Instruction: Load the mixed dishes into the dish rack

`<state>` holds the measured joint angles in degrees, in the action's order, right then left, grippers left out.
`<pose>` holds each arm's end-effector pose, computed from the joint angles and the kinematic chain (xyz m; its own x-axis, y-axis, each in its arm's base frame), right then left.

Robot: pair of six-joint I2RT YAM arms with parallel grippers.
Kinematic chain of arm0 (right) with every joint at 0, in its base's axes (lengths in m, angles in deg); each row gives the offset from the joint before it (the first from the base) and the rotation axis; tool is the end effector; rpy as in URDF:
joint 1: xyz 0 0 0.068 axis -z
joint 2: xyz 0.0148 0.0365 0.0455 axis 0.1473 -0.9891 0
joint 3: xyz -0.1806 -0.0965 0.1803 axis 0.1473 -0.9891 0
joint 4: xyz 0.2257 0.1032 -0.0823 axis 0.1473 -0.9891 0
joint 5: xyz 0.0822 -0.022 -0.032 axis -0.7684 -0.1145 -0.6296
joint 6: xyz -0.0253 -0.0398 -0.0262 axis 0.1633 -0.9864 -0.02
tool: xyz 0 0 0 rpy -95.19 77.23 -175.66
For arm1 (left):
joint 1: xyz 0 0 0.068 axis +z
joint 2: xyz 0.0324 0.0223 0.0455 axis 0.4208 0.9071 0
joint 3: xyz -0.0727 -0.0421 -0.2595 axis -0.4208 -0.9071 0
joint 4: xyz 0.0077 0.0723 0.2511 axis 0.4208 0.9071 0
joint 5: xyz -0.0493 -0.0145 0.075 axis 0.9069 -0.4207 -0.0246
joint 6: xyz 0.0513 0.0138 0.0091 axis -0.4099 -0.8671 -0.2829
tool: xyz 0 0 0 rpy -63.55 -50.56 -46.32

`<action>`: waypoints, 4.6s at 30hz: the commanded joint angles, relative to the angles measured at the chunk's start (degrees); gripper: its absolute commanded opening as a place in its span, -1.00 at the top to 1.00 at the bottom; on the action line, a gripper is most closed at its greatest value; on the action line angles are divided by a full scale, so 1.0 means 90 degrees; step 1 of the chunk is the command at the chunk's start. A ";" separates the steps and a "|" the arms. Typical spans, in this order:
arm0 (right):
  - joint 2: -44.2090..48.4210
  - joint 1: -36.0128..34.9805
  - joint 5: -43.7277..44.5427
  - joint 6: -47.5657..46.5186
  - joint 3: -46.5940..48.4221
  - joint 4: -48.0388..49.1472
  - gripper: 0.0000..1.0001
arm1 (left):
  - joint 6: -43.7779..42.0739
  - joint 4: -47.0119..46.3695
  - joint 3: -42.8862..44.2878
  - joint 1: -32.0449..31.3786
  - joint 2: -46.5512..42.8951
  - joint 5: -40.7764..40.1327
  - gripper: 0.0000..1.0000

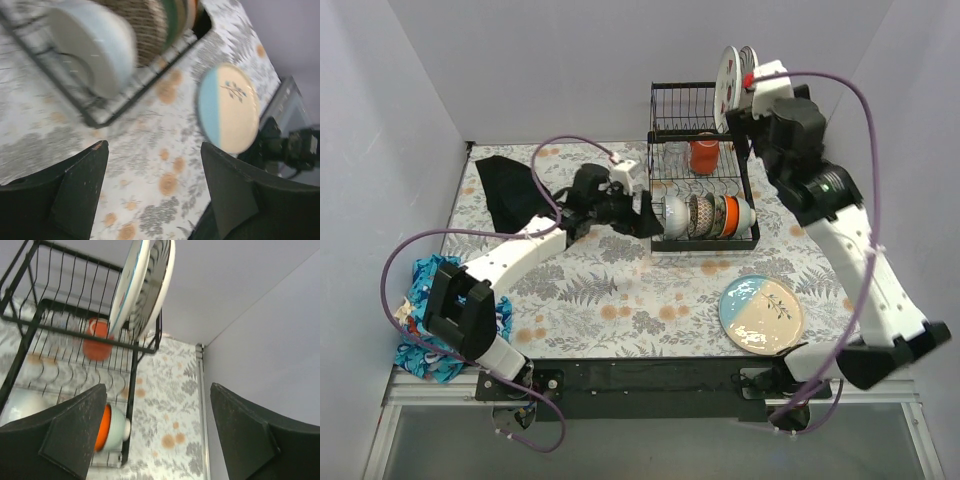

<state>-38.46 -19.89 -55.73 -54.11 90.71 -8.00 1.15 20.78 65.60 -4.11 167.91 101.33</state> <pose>0.2692 0.1234 0.5006 -0.1194 -0.3256 -0.9379 0.0430 0.9421 -0.3325 0.2981 -0.1842 0.2869 -0.9111 -0.3361 -0.2384 0.0130 0.5548 -0.8319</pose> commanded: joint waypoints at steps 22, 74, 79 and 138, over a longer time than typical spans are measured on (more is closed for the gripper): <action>0.3328 0.2272 -0.3869 -0.0650 -0.4141 -0.4045 -0.94 | 0.1132 -0.0113 0.1588 -0.3594 0.3121 -0.1481 -0.25; 0.0486 0.2946 -0.7755 -0.4029 -0.5362 -0.3059 -0.79 | -0.2773 -0.0473 0.0593 -0.3194 0.1053 -0.1924 1.00; 0.0096 0.2936 -0.8164 -0.4195 -0.5488 -0.3039 -0.73 | -0.2871 -0.0893 0.0388 -0.3185 0.0749 -0.1796 1.00; -0.2014 -0.0501 0.1149 0.0844 0.3076 0.1080 0.97 | -0.0234 0.0014 -0.0481 0.0682 0.0641 -0.1702 0.29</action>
<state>-57.36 -22.79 -62.31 -47.05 115.65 -17.85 -1.63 21.59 61.34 2.17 172.15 76.72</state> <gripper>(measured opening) 0.211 0.499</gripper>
